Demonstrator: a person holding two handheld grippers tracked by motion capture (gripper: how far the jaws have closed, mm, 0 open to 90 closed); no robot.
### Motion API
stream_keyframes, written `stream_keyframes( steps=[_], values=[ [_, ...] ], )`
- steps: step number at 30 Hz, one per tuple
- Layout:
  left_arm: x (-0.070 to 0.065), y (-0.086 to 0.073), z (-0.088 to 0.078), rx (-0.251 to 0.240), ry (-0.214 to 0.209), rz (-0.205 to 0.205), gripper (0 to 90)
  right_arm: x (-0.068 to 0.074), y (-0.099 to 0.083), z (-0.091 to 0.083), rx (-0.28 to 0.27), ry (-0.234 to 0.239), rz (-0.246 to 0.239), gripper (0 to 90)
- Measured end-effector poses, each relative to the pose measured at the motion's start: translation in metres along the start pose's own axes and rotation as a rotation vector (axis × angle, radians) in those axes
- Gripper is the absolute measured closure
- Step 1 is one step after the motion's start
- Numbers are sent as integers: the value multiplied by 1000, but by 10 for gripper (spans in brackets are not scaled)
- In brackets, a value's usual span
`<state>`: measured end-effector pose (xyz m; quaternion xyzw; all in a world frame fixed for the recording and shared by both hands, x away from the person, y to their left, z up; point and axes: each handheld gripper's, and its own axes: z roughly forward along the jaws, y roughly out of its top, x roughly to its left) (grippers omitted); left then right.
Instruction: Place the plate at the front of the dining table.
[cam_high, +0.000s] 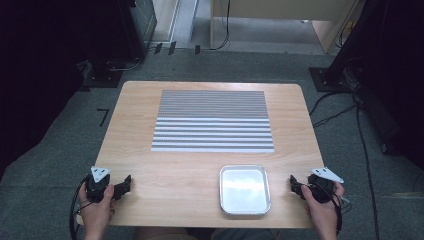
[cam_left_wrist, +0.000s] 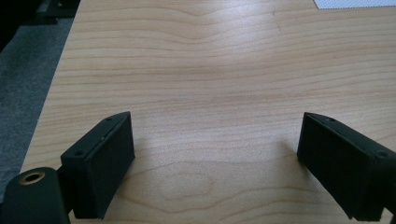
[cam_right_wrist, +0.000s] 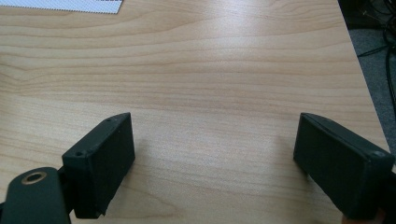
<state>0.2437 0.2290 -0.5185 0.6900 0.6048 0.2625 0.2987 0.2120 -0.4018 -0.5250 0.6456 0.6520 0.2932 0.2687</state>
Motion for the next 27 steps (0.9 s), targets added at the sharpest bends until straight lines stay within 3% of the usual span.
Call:
stream_keyframes(
  steps=[7,12,16,27],
  values=[
    [0,0,0,-1,-4,5,110,0,0,0,1,-2,3,121],
    [-3,2,-2,-9,22,15,113,1,-2,-3,-13,-15,16,141],
    [-4,4,-3,-21,-9,-26,113,0,-3,-5,-35,-13,23,142],
    [-23,10,-11,-58,-33,-9,113,0,1,-19,-97,8,77,147]
  ],
)
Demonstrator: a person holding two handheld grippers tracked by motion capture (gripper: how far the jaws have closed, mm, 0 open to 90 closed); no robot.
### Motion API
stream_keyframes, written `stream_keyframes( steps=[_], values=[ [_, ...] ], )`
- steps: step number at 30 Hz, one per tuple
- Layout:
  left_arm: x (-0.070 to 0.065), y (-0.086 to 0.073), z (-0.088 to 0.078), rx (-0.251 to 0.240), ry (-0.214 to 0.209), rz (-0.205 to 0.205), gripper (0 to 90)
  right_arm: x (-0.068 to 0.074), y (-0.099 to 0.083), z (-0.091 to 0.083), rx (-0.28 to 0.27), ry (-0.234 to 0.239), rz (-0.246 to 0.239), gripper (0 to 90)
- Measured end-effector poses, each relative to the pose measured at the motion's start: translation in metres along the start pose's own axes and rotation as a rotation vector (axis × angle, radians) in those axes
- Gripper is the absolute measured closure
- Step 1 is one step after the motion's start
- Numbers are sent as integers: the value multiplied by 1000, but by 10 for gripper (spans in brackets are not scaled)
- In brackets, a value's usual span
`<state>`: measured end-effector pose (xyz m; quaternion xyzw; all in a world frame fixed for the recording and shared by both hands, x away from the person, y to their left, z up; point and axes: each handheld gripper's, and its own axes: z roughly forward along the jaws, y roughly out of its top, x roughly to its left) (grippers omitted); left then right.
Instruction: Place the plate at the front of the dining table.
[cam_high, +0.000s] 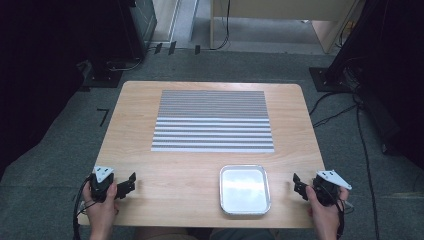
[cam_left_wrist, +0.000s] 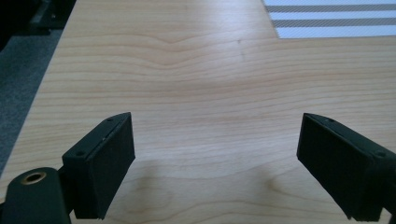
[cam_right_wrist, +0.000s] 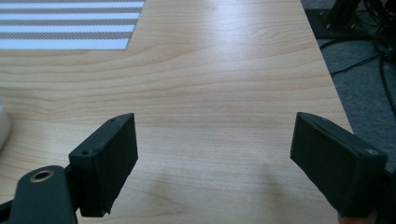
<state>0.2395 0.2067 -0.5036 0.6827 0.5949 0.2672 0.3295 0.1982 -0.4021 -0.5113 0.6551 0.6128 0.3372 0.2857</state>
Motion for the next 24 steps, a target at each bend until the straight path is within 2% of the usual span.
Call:
stream_keyframes(
  steps=[1,2,4,9,17,24],
  values=[
    [-4,0,-1,-4,-2,5,113,1,1,-4,-10,17,23,147],
    [-6,1,-1,-7,-2,11,113,2,2,-4,-14,15,25,147],
    [-15,1,-1,-12,-13,27,113,4,3,-7,-21,15,25,148],
    [-25,3,-3,-21,-33,43,113,10,4,-11,-31,25,13,148],
    [-35,6,-6,-31,-65,25,113,21,5,-15,-40,44,-8,148],
    [-43,7,-7,-34,-79,26,113,27,5,-17,-47,57,-20,148]
  ],
)
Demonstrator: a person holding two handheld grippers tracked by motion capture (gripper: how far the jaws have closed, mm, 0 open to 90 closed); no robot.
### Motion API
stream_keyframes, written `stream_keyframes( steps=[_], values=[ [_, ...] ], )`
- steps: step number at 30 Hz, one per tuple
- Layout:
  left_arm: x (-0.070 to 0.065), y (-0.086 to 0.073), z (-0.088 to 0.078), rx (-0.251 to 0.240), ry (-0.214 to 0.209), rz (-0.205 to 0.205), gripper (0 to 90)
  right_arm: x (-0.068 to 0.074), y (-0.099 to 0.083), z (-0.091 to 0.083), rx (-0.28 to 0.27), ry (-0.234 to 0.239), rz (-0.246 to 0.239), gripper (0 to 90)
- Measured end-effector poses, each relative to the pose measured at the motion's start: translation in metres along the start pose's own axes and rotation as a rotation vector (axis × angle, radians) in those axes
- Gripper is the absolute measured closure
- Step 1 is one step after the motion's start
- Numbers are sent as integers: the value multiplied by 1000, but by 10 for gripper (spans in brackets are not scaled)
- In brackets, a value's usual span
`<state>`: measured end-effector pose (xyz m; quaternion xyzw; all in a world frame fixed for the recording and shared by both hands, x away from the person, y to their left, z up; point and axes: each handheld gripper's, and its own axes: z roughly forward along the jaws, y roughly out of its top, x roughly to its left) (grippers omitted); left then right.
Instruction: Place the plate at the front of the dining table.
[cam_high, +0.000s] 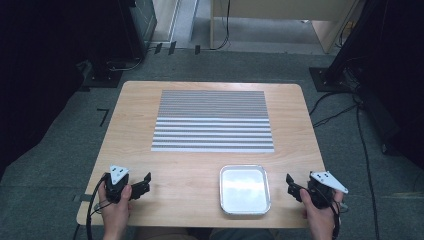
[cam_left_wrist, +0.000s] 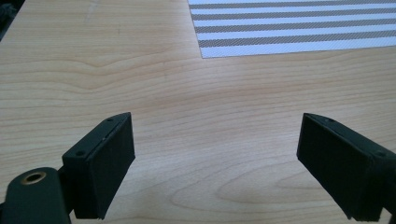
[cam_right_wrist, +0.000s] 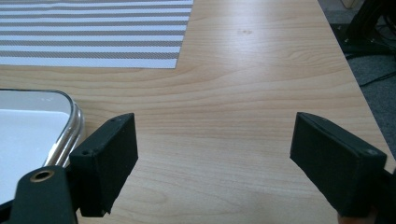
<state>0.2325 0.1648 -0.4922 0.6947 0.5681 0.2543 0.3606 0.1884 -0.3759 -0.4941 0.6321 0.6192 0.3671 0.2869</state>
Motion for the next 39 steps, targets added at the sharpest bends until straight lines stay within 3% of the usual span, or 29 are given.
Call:
stream_keyframes(
  steps=[12,29,35,39],
  values=[
    [-27,2,2,2,-48,20,113,14,0,-3,-6,37,-23,147],
    [-96,2,10,21,-152,68,114,31,3,-11,-29,118,-19,146],
    [-117,5,12,21,-164,77,130,35,4,-12,-31,124,-19,153],
    [-139,6,15,15,-189,81,132,39,3,-11,-16,125,-17,215]
  ],
)
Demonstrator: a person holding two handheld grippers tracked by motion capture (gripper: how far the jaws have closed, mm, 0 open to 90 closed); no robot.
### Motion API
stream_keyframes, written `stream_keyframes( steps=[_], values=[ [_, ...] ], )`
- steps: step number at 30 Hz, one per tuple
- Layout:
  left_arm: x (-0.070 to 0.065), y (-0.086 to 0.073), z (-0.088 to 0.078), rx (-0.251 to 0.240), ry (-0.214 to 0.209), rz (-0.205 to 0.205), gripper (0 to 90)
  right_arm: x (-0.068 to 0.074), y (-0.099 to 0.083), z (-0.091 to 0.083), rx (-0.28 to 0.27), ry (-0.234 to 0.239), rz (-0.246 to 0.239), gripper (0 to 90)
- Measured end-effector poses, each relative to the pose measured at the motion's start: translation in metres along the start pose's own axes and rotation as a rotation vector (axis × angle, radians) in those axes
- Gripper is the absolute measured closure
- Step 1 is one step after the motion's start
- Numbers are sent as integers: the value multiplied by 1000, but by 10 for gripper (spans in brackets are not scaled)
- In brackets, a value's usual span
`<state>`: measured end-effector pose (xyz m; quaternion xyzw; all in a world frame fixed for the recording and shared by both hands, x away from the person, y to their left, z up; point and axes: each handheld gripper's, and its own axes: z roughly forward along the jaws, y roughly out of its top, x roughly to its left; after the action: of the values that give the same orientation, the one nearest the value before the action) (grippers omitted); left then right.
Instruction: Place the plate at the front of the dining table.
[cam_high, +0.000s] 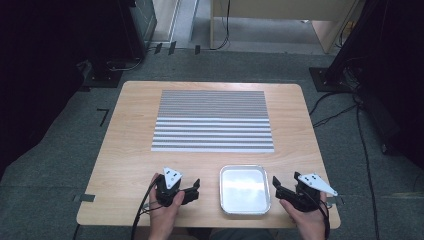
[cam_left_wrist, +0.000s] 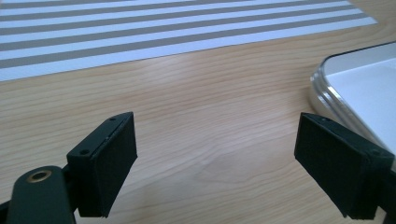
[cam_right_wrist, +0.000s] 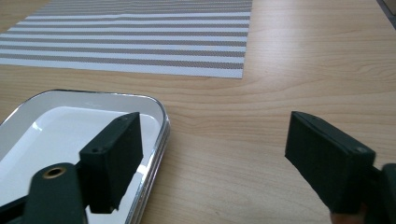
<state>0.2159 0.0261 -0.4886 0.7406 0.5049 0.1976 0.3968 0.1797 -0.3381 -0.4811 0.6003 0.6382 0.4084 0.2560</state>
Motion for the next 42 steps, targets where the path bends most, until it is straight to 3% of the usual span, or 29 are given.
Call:
stream_keyframes(
  steps=[3,4,7,10,13,16,19,20,26,28,32,42],
  values=[
    [-9,0,3,-4,-14,-1,135,1,-1,0,-1,17,-2,278],
    [-17,0,5,-11,-38,-1,135,4,-2,1,-8,49,-7,378],
    [-28,0,8,-4,-54,-5,151,7,-5,2,-14,82,0,457],
    [-39,-1,9,-13,-61,-24,292,10,-8,5,-13,103,4,509],
    [-47,-2,10,-22,-105,-38,363,11,-11,7,-15,119,32,563],
    [-55,-3,10,-30,-135,-42,441,11,-12,9,34,134,60,594],
    [-60,-5,10,-33,-129,-37,495,11,-12,10,42,132,78,616],
    [-65,-7,11,-36,-119,-34,534,9,-13,11,36,159,112,666],
    [-78,-12,15,-22,-97,-25,601,10,-14,15,49,219,167,782],
    [-79,-13,15,-17,-96,-29,647,11,-14,15,54,215,165,792],
    [-81,-17,18,-2,-108,-43,754,13,-13,16,91,200,176,900],
    [-82,-19,18,-3,-121,-47,800,12,-14,17,113,201,212,900]
  ],
)
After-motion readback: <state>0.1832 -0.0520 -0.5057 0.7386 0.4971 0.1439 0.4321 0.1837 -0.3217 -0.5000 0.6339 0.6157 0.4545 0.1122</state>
